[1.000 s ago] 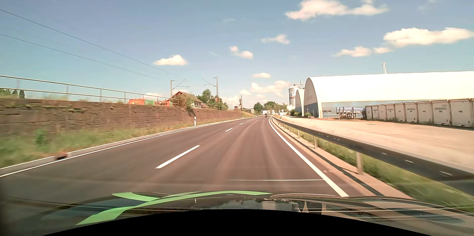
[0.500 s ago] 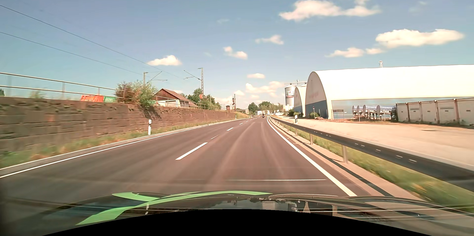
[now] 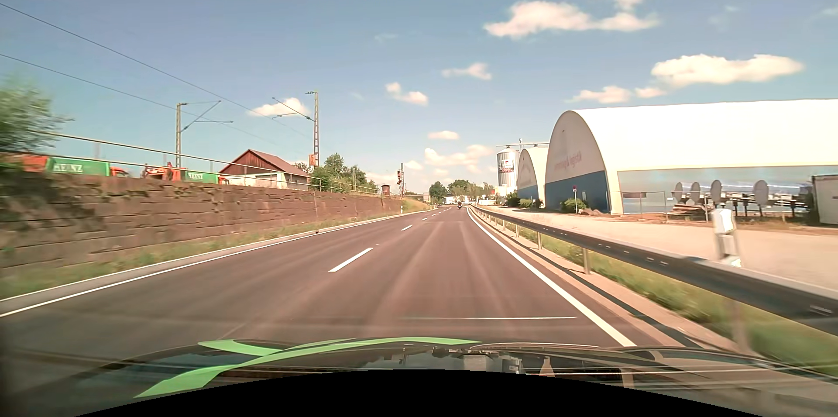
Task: Follow the waypoints while adhering to traffic rules and regulations
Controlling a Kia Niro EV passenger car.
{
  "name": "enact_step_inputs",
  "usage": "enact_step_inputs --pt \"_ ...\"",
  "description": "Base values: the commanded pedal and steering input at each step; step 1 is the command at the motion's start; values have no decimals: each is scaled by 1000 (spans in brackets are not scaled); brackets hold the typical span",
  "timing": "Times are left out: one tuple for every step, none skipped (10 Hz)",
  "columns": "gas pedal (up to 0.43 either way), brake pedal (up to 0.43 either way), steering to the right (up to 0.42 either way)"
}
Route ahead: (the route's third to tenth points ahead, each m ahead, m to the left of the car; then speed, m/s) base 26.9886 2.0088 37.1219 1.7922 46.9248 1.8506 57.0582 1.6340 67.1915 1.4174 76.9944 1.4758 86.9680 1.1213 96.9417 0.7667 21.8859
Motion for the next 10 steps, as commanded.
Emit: enact_step_inputs --pt "228 0 7" --pt "240 0 6" --pt "240 0 6" --pt "240 0 5" --pt "228 0 5" --pt "220 0 5" --pt "220 0 5" --pt "220 0 5" --pt "228 0 5" --pt "228 0 5"
